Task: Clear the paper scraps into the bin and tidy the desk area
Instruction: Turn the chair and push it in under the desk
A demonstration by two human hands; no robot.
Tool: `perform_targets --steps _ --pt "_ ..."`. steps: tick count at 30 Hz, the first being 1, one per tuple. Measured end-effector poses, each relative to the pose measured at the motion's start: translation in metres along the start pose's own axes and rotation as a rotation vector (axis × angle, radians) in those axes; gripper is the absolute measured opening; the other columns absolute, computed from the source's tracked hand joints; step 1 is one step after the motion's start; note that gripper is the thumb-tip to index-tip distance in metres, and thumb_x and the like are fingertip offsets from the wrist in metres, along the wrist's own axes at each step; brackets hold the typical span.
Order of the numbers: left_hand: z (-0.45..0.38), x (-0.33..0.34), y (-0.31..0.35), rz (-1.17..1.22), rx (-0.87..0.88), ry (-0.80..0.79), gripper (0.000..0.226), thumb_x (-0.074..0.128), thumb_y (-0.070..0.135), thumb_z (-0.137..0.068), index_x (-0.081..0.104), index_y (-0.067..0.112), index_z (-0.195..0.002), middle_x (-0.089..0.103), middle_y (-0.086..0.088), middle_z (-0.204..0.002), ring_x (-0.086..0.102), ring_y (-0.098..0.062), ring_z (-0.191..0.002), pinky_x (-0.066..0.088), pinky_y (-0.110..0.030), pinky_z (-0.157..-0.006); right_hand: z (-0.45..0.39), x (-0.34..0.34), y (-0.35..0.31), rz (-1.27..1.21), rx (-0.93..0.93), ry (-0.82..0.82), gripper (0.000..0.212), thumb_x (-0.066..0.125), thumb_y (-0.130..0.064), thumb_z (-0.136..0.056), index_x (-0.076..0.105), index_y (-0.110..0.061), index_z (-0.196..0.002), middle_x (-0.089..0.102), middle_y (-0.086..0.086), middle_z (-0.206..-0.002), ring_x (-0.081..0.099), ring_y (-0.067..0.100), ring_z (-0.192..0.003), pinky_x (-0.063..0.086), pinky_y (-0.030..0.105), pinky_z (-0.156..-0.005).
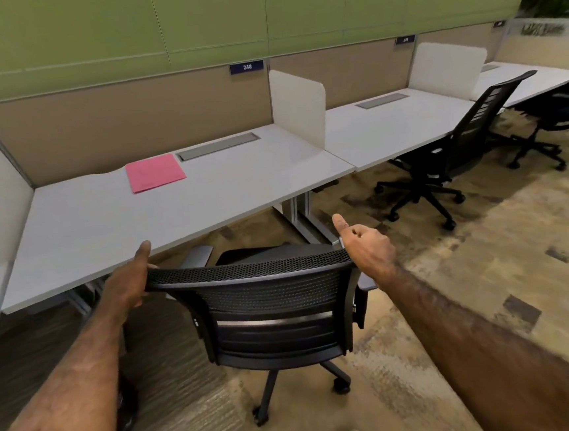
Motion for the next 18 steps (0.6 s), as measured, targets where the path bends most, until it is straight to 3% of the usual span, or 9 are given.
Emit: perform_targets --steps 6,12,18 --pt "-0.001 -0.010 -0.004 -0.032 -0.013 0.034 0.070 0.027 0.078 -0.083 0.071 0.025 -0.073 0.063 -0.014 -0.102 0.059 -0.033 -0.091 0.052 -0.047 -0.082 -0.003 0.005 -0.006 0.058 -0.016 0.030 0.073 0.020 -0.086 -0.076 0.064 -0.029 -0.088 0.061 -0.002 -0.091 0.053 0.022 -0.089 0.044 0.039 -0.088" --pt "0.006 -0.020 -0.009 -0.052 0.006 0.093 0.073 0.023 0.079 -0.081 0.069 0.025 -0.066 0.060 -0.013 -0.101 0.059 -0.035 -0.092 0.047 -0.055 -0.094 -0.007 0.012 -0.018 0.071 -0.018 0.022 0.075 0.019 -0.085 -0.077 0.066 -0.030 -0.097 0.055 -0.004 -0.088 0.048 0.019 -0.086 0.040 0.036 -0.084" --pt "0.006 -0.033 -0.019 -0.060 -0.007 0.142 0.074 0.024 0.080 -0.078 0.071 0.024 -0.067 0.066 -0.017 -0.101 0.061 -0.036 -0.093 0.047 -0.055 -0.094 -0.008 0.022 -0.027 0.060 -0.030 0.008 0.079 0.017 -0.087 -0.075 0.066 -0.030 -0.099 0.056 -0.004 -0.090 0.048 0.018 -0.087 0.036 0.033 -0.078"
Point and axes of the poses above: each hand's wrist, its own z-axis away from the middle knuckle, its own x-axis out of the palm, y = z × x, the point moved 2 cm from there along -z, towards the middle knuckle
